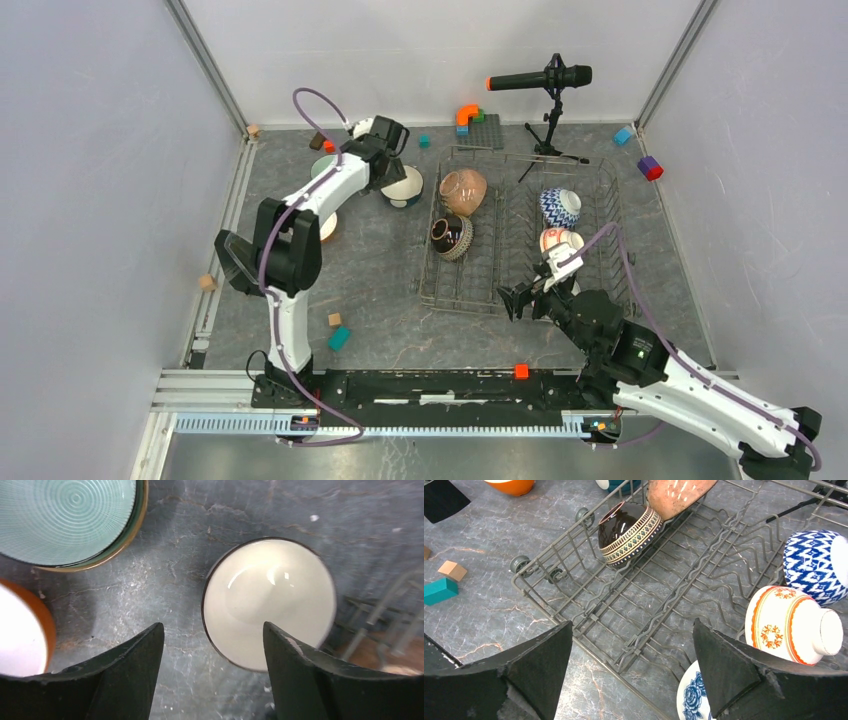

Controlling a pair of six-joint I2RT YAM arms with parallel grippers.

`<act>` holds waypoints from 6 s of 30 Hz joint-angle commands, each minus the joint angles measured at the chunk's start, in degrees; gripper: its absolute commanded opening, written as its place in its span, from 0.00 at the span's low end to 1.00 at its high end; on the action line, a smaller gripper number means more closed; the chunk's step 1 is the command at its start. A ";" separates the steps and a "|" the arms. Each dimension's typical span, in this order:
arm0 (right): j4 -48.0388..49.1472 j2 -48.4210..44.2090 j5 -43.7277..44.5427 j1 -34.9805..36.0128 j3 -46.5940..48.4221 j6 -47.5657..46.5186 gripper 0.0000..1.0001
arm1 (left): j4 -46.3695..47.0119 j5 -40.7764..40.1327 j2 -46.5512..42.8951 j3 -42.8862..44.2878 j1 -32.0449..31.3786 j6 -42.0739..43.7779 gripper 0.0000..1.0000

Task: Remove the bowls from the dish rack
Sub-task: Place the bowl at the center of the board, then pick up the bowl from the dish rack.

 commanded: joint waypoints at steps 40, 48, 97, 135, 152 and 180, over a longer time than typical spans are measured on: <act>42.04 32.16 -36.08 -28.86 -3.27 20.24 0.86 | 20.87 31.81 -57.68 -45.65 -11.80 4.64 0.82; 54.92 44.76 -37.71 -28.87 -2.86 27.56 0.84 | 18.74 28.47 -56.03 -45.00 -13.12 5.87 0.82; 85.99 75.17 -48.08 -29.04 5.20 45.84 0.48 | 12.26 21.38 -41.70 -41.21 -13.51 8.06 0.77; 88.39 81.80 -54.07 -27.21 9.32 47.74 0.20 | 12.33 19.96 -41.25 -41.83 -15.91 6.15 0.75; 83.92 75.69 -55.26 -28.63 6.63 44.30 0.00 | 11.79 17.87 -41.30 -41.74 -16.43 6.30 0.75; 106.28 76.06 -61.90 -33.25 1.29 58.60 0.00 | 11.51 16.48 -40.95 -41.65 -16.68 6.34 0.75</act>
